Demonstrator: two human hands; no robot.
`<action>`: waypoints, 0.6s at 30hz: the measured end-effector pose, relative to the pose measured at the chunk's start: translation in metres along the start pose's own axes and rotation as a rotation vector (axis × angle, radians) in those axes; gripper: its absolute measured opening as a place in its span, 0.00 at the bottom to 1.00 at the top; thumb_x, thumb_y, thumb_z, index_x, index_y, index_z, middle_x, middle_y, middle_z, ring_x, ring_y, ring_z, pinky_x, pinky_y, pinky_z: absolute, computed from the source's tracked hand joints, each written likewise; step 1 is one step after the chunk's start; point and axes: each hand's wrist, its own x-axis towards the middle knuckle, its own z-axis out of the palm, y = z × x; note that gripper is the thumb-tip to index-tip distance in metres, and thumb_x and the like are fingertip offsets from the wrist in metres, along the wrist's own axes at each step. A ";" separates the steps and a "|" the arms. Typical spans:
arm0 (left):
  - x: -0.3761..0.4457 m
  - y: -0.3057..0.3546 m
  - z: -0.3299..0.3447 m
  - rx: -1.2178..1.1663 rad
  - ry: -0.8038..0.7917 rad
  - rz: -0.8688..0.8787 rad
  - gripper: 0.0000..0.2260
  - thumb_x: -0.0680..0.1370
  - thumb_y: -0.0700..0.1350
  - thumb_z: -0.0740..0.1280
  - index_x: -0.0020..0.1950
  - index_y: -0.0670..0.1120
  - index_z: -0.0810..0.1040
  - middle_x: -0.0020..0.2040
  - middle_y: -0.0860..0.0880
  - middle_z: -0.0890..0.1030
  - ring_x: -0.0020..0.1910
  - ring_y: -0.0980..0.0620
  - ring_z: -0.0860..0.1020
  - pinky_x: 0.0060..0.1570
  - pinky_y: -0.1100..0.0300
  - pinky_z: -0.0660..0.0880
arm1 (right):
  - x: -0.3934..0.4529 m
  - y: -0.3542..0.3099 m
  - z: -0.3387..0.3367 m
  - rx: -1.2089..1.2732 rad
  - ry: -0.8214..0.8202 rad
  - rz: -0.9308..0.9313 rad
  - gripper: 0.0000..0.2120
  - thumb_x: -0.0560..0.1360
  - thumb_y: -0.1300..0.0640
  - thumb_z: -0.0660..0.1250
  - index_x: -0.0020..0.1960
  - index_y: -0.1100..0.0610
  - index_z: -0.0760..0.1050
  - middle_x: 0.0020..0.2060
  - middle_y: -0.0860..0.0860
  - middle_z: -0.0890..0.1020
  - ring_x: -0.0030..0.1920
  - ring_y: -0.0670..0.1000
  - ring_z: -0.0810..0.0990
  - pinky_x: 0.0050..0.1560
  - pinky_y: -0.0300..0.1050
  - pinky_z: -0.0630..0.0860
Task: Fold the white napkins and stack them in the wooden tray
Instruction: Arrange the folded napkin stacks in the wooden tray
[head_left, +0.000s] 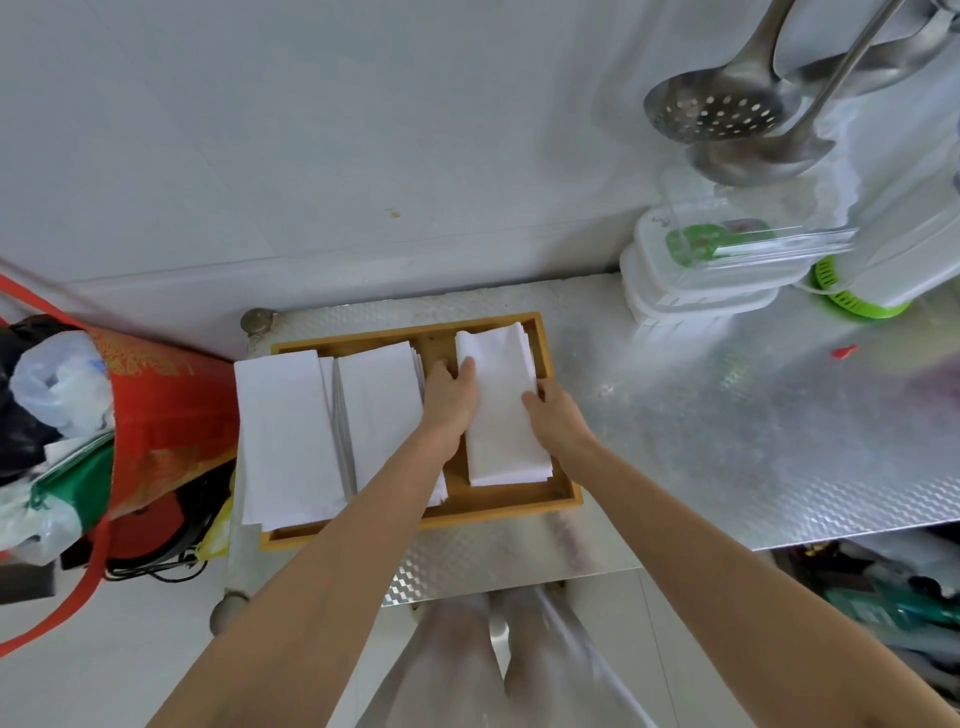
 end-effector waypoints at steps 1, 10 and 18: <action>-0.003 -0.001 -0.001 0.012 -0.001 0.032 0.21 0.82 0.54 0.55 0.72 0.47 0.62 0.64 0.45 0.73 0.56 0.48 0.74 0.53 0.53 0.73 | 0.000 -0.001 0.000 -0.022 0.005 -0.030 0.15 0.83 0.54 0.52 0.68 0.56 0.64 0.59 0.54 0.76 0.54 0.54 0.77 0.53 0.49 0.77; -0.048 -0.028 -0.014 0.538 -0.303 0.192 0.58 0.67 0.44 0.78 0.77 0.44 0.33 0.72 0.47 0.64 0.68 0.47 0.69 0.63 0.53 0.73 | -0.033 0.011 -0.032 -0.415 -0.362 -0.172 0.37 0.69 0.60 0.74 0.72 0.55 0.59 0.63 0.51 0.72 0.61 0.53 0.74 0.60 0.48 0.74; -0.060 -0.048 0.004 0.613 0.015 0.383 0.41 0.77 0.49 0.69 0.77 0.44 0.43 0.62 0.48 0.74 0.57 0.52 0.77 0.58 0.54 0.77 | -0.041 0.027 0.010 -0.729 0.120 -0.299 0.23 0.75 0.69 0.64 0.67 0.59 0.61 0.59 0.55 0.74 0.57 0.54 0.76 0.55 0.46 0.77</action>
